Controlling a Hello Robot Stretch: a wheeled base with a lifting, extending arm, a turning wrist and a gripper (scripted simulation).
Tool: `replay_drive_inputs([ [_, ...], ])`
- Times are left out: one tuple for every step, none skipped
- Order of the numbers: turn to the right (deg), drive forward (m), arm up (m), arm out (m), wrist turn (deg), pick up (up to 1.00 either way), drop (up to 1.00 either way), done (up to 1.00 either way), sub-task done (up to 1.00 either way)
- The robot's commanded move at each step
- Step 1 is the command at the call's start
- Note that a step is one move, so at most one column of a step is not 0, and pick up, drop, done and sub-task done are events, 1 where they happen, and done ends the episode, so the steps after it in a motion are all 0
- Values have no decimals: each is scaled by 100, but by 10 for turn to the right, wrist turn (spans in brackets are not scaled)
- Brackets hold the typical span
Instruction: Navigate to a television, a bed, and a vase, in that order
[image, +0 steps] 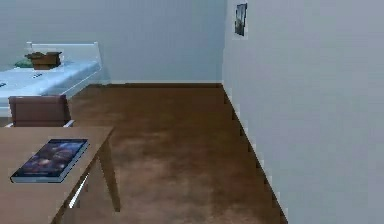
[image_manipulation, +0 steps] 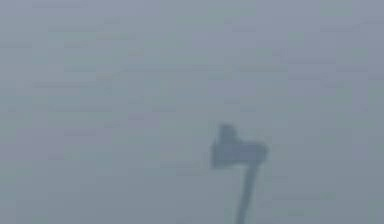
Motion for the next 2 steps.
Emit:
replay_drive_inputs([
  [0, 10, 0, 0, 0, 0, 0, 0, 0],
  [0, 100, 0, 0, 0, 0, 0, 0, 0],
])
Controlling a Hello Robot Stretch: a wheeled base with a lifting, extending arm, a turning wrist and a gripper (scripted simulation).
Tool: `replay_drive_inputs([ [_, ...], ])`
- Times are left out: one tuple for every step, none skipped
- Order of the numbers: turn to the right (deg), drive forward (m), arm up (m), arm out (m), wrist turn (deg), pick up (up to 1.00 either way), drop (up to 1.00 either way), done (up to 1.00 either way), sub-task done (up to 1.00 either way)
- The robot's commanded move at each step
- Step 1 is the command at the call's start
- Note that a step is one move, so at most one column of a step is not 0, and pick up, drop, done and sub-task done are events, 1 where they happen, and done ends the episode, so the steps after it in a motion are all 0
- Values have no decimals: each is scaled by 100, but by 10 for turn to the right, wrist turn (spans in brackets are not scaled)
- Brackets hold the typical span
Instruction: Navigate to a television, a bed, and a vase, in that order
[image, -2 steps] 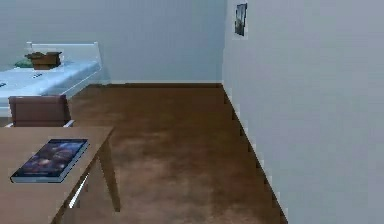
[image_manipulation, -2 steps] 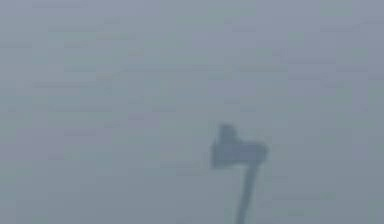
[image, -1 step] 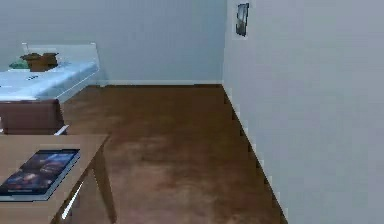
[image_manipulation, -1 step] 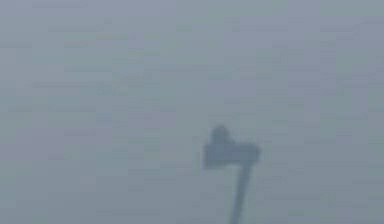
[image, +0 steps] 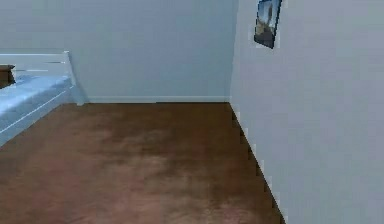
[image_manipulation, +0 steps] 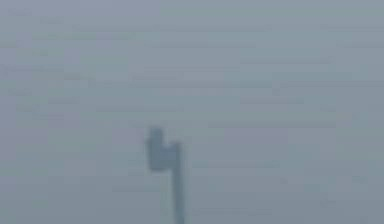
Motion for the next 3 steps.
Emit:
replay_drive_inputs([
  [-30, 0, 0, 0, 0, 0, 0, 0, 0],
  [0, 35, 0, 0, 0, 0, 0, 0, 0],
  [-450, 0, 0, 0, 0, 0, 0, 0, 0],
])
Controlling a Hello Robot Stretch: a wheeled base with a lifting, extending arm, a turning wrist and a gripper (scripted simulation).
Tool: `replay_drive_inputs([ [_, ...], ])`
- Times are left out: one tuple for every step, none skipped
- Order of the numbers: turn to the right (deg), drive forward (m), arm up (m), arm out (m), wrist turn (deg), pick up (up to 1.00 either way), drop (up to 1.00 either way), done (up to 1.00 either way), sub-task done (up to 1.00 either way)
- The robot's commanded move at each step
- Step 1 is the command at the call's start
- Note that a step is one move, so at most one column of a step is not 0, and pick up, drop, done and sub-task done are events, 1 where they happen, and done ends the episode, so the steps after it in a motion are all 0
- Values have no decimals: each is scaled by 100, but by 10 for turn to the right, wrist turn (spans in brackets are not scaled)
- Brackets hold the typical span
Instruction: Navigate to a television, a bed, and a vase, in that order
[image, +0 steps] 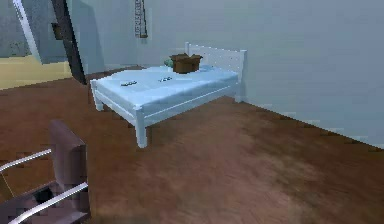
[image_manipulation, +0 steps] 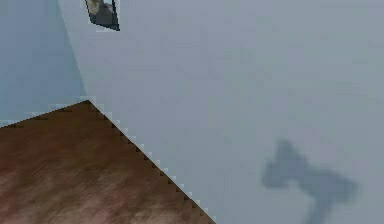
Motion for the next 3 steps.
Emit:
replay_drive_inputs([
  [-30, 0, 0, 0, 0, 0, 0, 0, 0],
  [0, 80, 0, 0, 0, 0, 0, 0, 0],
  [-450, 0, 0, 0, 0, 0, 0, 0, 0],
])
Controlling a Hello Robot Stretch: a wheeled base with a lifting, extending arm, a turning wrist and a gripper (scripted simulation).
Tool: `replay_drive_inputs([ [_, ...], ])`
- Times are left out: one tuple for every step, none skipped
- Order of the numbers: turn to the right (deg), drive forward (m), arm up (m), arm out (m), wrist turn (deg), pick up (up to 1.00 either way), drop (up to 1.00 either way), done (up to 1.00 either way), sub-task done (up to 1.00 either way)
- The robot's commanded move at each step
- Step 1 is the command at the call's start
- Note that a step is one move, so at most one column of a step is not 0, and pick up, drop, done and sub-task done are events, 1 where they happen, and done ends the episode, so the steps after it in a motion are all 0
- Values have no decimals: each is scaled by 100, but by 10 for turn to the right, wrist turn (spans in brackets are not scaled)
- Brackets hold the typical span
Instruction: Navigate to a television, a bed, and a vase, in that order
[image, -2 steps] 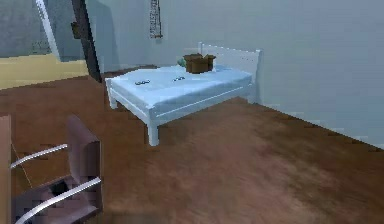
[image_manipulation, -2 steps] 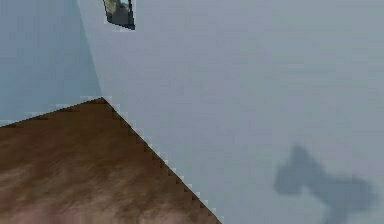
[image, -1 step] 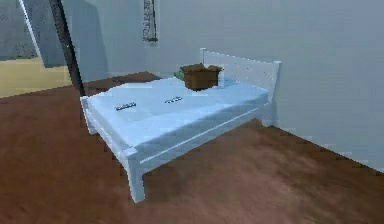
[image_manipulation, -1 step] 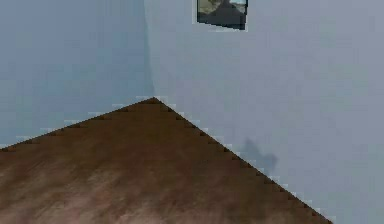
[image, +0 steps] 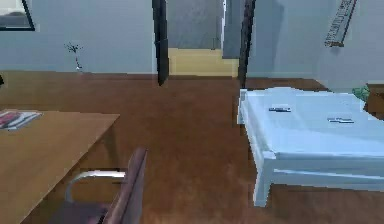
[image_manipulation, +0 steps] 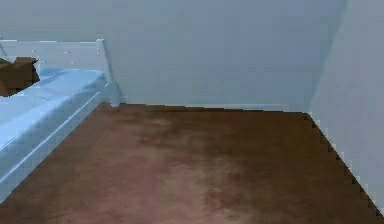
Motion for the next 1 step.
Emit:
replay_drive_inputs([
  [-450, 0, 0, 0, 0, 0, 0, 0, 0],
])
